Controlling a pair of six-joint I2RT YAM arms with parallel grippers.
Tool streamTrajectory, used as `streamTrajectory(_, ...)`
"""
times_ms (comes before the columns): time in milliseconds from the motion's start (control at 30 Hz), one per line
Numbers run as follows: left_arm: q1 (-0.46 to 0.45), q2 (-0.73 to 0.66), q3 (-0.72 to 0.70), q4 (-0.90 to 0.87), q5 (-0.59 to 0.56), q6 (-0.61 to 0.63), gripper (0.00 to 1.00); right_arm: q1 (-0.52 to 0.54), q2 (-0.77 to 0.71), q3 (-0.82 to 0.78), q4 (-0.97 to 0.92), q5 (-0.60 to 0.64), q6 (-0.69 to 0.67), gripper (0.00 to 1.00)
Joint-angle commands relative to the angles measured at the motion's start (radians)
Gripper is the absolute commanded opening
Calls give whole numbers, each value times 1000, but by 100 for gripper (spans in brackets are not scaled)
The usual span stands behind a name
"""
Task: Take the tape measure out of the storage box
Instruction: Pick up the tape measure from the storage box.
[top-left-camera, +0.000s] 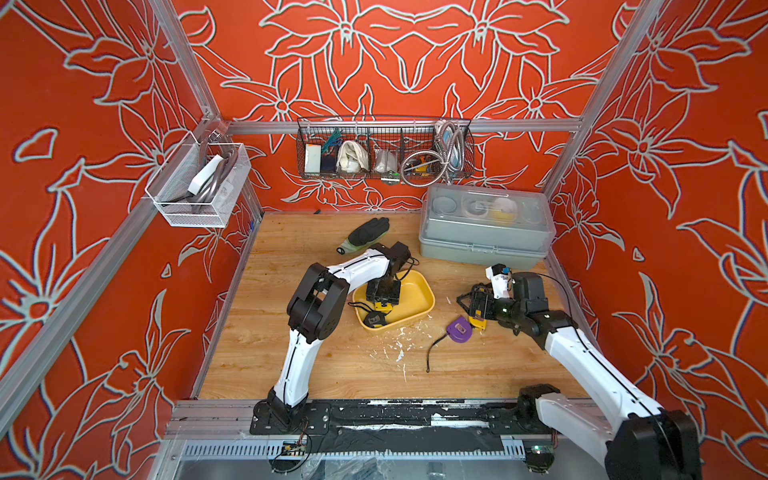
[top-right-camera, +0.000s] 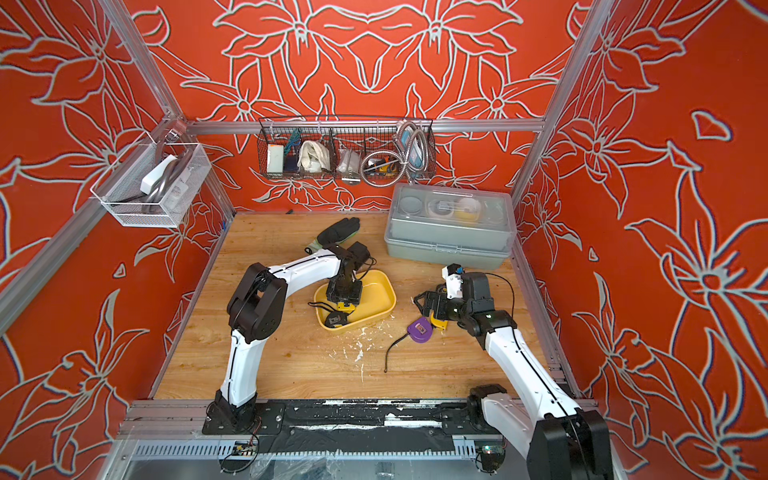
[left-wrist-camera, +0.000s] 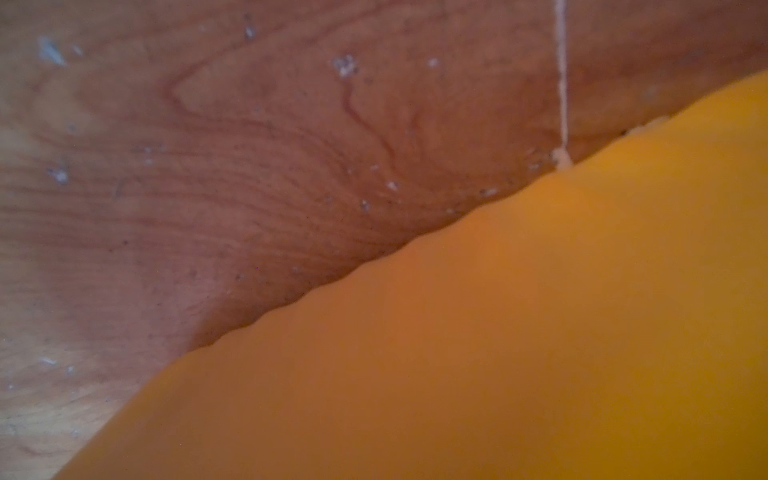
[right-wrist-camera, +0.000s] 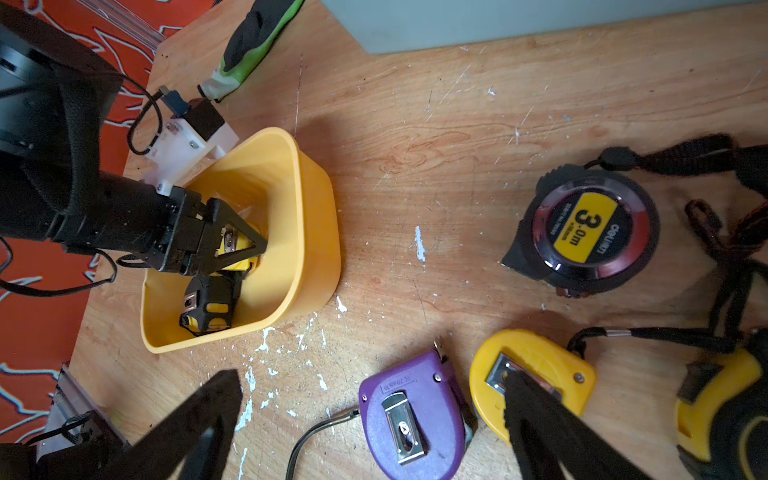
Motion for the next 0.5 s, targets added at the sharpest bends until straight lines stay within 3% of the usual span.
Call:
streamTrajectory(0,-15,3,-28,-19,12,35,43,8,27,25,37,-72,-22,100)
streamTrajectory(200,-40,-134,-3,-6,18,131,38,8,98,7,133,-242,-23,100)
streamTrajectory(467,-112,-255,-31,3,52,354,37,10,302,84,250,-455,107,100)
